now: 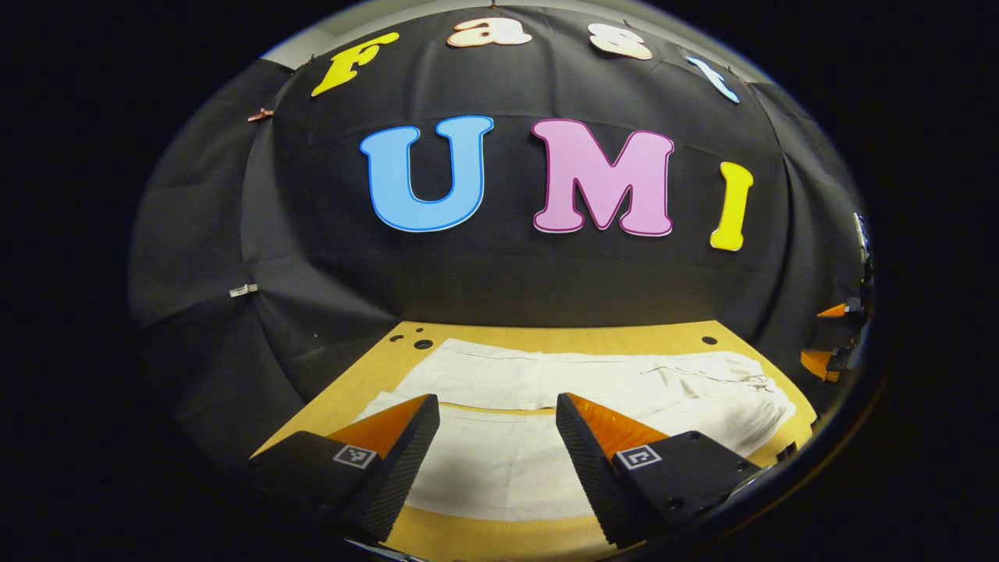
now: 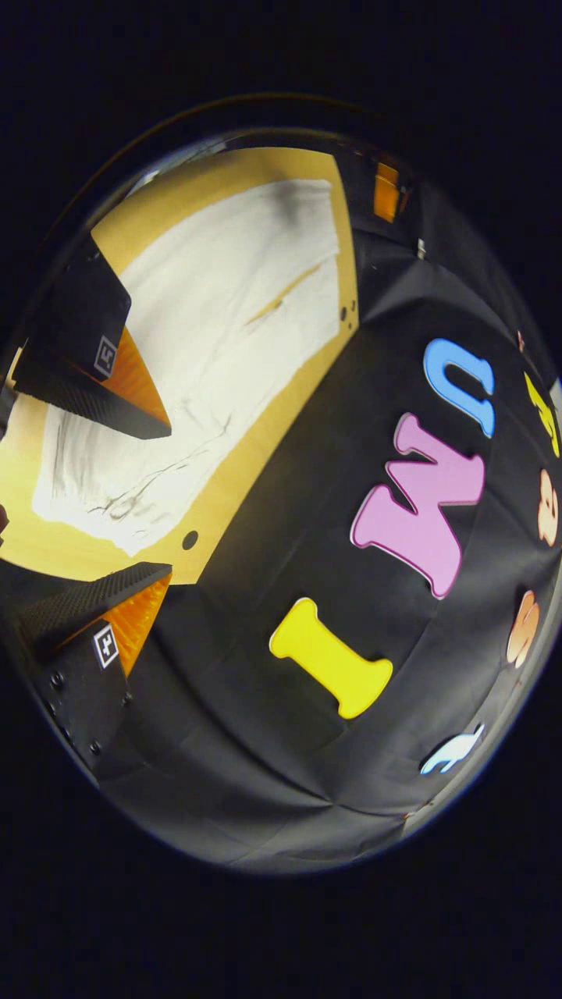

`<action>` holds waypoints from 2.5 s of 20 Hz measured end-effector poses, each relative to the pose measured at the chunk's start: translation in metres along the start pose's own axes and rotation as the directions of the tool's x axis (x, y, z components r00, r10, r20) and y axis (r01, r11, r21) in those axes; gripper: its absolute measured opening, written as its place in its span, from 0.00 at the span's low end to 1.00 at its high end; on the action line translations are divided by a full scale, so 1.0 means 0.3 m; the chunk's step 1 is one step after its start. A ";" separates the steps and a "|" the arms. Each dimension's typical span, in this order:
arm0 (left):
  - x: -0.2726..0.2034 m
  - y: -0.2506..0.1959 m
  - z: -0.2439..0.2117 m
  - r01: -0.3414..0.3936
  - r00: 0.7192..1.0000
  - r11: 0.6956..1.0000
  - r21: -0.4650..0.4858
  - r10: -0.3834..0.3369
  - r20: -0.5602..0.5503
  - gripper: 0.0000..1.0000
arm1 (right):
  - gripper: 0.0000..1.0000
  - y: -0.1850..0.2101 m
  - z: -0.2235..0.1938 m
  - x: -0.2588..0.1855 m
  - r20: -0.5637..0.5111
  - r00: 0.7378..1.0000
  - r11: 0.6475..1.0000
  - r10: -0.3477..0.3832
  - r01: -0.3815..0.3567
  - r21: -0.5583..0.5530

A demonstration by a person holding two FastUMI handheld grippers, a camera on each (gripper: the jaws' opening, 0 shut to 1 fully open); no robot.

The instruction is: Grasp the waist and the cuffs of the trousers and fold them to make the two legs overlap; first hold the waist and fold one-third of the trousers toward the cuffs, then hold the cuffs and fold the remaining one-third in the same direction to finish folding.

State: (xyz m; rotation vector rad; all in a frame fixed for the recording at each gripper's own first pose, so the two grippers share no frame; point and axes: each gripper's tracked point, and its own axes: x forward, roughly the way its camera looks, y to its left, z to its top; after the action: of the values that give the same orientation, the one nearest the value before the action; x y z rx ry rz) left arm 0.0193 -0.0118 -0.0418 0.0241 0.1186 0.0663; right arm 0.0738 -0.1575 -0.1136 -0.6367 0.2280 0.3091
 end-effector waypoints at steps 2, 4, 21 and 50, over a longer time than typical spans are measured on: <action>-0.002 -0.004 -0.022 -0.016 1.000 1.000 0.008 0.016 -0.005 0.95 | 0.98 0.011 -0.103 0.003 -0.036 0.998 0.995 0.052 -0.055 -0.082; -0.007 -0.011 -0.055 -0.030 0.999 0.999 0.010 0.030 -0.024 0.95 | 0.98 0.035 -0.243 -0.007 -0.119 0.985 0.979 0.123 -0.140 -0.150; -0.003 -0.003 -0.172 -0.215 0.962 0.974 -0.066 0.200 -0.185 0.95 | 0.98 -0.007 -0.764 0.076 -0.367 0.911 0.812 0.186 -0.353 -0.465; 0.003 0.887 -0.656 0.136 0.828 0.654 0.744 0.338 -0.448 0.96 | 0.06 0.082 -0.785 0.187 -0.622 0.757 0.690 0.201 -0.560 -0.459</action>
State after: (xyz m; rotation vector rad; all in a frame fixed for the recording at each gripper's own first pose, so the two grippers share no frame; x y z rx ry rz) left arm -0.0204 0.2576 -0.2298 0.8787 0.7426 0.1398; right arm 0.0905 -0.2712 -0.3281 -1.3534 0.8400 0.6490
